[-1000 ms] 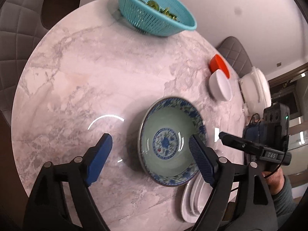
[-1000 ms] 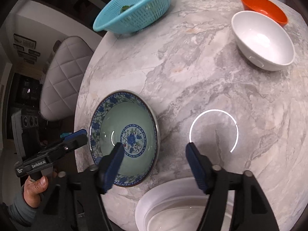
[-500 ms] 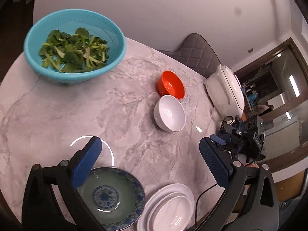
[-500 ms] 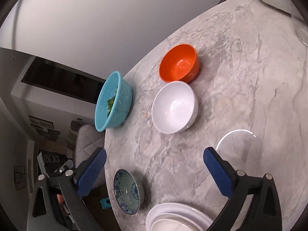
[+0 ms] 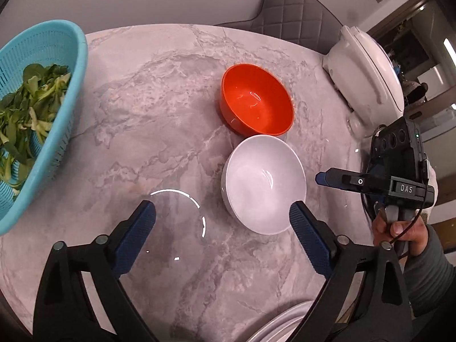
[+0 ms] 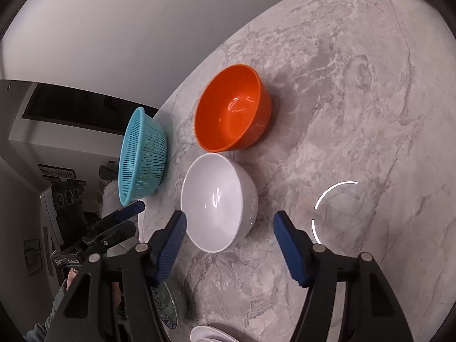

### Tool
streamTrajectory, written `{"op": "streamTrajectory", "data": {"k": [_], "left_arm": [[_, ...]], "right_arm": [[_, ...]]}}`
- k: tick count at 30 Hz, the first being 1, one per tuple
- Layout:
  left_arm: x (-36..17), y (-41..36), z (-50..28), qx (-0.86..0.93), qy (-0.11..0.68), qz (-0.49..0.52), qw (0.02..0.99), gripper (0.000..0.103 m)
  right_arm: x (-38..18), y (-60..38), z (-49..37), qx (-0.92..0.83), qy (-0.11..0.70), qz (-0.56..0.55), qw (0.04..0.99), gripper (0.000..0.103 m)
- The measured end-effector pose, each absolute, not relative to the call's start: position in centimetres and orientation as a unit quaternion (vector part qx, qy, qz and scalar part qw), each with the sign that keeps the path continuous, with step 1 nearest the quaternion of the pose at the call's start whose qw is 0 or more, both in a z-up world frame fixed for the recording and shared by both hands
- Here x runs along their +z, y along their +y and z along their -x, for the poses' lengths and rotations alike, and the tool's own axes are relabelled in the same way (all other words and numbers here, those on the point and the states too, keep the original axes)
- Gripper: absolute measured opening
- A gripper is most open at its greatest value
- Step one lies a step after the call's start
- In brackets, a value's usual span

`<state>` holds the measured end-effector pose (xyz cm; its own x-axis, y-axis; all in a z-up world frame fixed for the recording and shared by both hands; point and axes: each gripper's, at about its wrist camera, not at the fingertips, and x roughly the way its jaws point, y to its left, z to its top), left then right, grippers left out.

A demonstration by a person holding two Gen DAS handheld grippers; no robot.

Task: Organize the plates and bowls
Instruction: 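Move both grippers to the white bowl and close on its rim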

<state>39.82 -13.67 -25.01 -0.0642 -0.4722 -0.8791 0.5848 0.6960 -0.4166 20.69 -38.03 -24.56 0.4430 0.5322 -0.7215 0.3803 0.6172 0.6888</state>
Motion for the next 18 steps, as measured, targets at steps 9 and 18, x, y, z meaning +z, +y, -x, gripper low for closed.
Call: {"op": "streamTrajectory", "data": {"k": [9, 18], "left_arm": [[-29.7, -15.9, -40.8, -0.396, 0.647, -0.058, 0.649, 0.059], [-31.3, -16.6, -41.1, -0.406, 0.66, -0.049, 0.631, 0.029]], "right_arm": [[-27.1, -38.0, -21.3, 0.051, 0.547, -0.433, 0.714, 0.06], [-27.6, -37.5, -22.6, 0.058, 0.552, -0.432, 0.711, 0.05]]}}
